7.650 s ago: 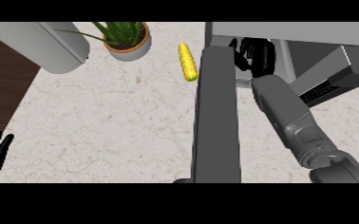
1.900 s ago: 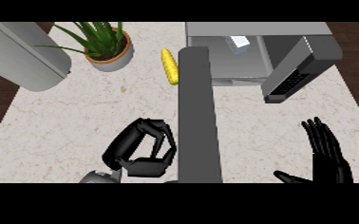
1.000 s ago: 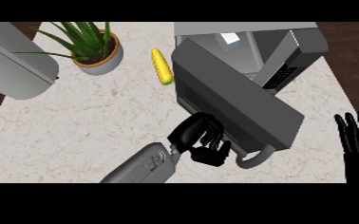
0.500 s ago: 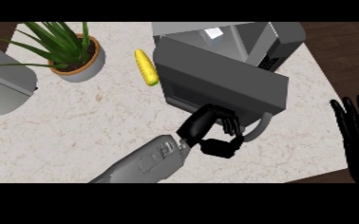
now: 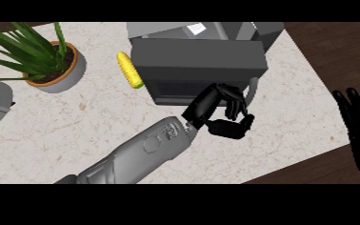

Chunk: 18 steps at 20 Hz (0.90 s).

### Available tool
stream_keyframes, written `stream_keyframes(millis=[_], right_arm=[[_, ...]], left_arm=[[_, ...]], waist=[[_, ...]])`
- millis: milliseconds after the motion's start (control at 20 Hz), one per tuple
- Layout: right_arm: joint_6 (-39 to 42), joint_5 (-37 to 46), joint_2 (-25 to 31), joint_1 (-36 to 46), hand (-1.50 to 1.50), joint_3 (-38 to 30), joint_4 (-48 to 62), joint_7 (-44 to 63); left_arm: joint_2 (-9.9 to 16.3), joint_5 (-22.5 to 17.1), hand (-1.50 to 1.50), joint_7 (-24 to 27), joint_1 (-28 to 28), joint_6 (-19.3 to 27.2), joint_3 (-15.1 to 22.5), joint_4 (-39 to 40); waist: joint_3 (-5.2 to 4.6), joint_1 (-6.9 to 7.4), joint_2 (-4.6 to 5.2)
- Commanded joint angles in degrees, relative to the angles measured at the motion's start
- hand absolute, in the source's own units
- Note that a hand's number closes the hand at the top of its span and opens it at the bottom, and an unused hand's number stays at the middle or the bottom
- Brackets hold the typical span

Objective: Pick up the milk, place it into the microwave and close the microwave

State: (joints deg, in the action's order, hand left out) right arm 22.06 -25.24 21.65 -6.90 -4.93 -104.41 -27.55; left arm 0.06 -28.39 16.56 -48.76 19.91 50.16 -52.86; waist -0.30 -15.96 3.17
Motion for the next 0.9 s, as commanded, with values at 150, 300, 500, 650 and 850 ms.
stream_keyframes(millis=[150,300,500,650,850], right_arm=[[1.0,-2.8,1.2,1.8,-1.5,0.2,-1.5,2.7],[1.8,-3.6,2.5,2.4,-1.5,0.3,-2.2,3.8],[2.5,-5.0,3.5,3.7,-1.5,0.0,-2.6,4.8],[2.5,-5.8,4.0,4.3,-1.5,-0.4,-3.6,5.5],[3.3,-7.0,5.5,4.5,-1.5,-0.6,-3.7,7.0]], left_arm=[[-0.1,-4.1,1.5,1.1,-7.7,1.7,-2.0,3.9],[-0.1,-6.3,1.5,1.0,-10.1,1.6,-3.1,5.6],[-0.1,-8.0,1.5,1.5,-12.3,3.3,-3.8,7.5],[0.0,-9.0,1.5,1.8,-14.0,3.1,-4.1,9.4],[0.0,-10.2,1.5,2.2,-15.7,3.8,-4.8,11.6]], waist=[[0.15,-3.44,0.96],[0.17,-4.04,1.11],[0.26,-5.59,1.75],[0.23,-6.98,1.93],[0.24,-7.92,2.19]])
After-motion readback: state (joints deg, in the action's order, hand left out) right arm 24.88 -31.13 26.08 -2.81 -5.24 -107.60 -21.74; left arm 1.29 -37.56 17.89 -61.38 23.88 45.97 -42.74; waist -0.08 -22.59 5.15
